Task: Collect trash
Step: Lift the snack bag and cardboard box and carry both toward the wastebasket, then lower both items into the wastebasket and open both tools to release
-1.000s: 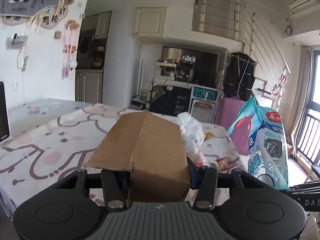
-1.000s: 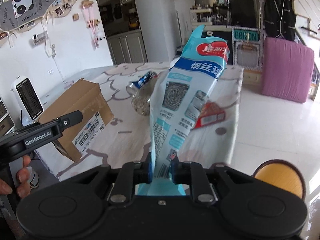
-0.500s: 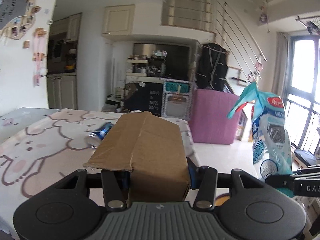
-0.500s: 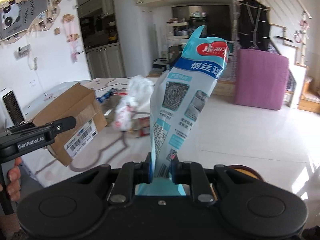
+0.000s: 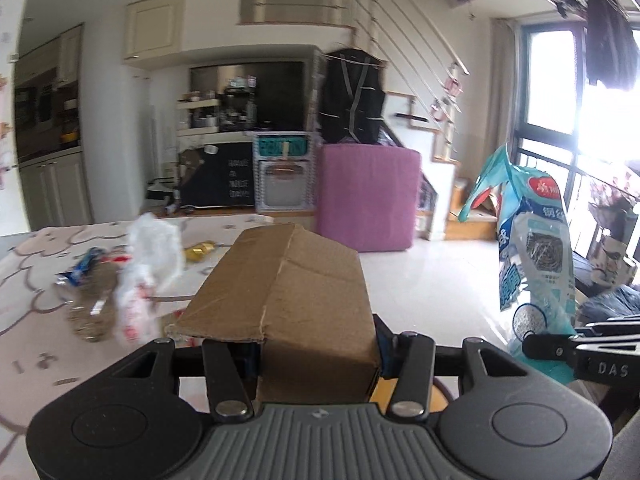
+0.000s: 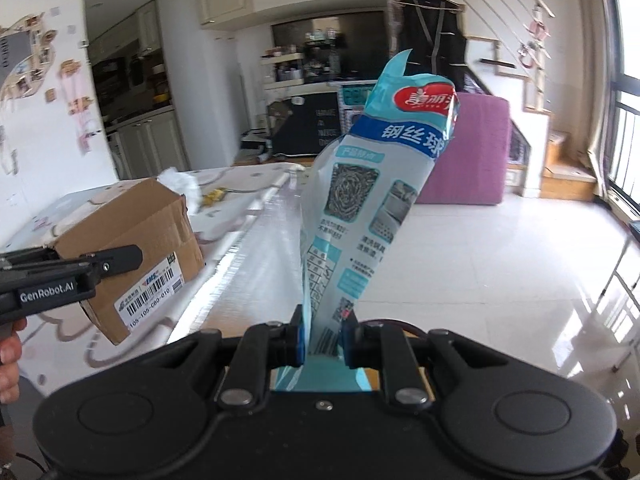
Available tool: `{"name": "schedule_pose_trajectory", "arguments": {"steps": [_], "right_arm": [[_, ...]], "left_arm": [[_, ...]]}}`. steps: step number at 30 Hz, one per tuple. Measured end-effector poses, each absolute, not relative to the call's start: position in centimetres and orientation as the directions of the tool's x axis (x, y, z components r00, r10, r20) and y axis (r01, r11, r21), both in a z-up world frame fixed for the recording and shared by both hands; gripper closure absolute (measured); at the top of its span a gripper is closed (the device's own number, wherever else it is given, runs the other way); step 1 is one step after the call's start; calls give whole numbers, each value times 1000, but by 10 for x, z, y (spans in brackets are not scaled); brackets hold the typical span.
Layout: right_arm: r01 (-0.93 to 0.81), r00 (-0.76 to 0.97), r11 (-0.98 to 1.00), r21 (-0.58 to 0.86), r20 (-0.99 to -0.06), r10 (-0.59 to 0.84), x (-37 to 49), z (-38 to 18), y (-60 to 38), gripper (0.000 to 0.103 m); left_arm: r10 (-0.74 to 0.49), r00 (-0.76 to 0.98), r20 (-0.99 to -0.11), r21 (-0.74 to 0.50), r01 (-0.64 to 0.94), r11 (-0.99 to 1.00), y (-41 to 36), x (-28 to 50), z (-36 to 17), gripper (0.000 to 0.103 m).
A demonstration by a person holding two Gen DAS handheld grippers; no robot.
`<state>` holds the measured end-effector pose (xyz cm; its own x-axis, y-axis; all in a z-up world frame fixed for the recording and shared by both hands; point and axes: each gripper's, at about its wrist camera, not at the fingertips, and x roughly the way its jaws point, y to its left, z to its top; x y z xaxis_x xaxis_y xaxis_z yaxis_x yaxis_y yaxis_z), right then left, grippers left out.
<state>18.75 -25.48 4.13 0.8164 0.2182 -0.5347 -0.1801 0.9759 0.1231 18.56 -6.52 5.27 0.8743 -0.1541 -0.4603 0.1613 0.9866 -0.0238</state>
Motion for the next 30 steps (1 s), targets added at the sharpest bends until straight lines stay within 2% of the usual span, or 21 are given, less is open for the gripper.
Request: {"name": "schedule_pose_trajectory", "arguments": {"steps": [11, 19, 30], "right_arm": [[-92, 768, 982, 163, -616, 174, 219, -7, -307, 86], [-66, 604, 926, 371, -724, 334, 277, -61, -315, 86], [35, 303, 878, 476, -843, 445, 372, -142, -296, 86]], "left_arm": [[-233, 801, -551, -50, 246, 968, -128, 246, 9, 52], [-248, 705, -665, -82, 262, 962, -140, 305, -34, 52], [-258, 562, -786, -107, 286, 952, -145, 403, -84, 52]]}}
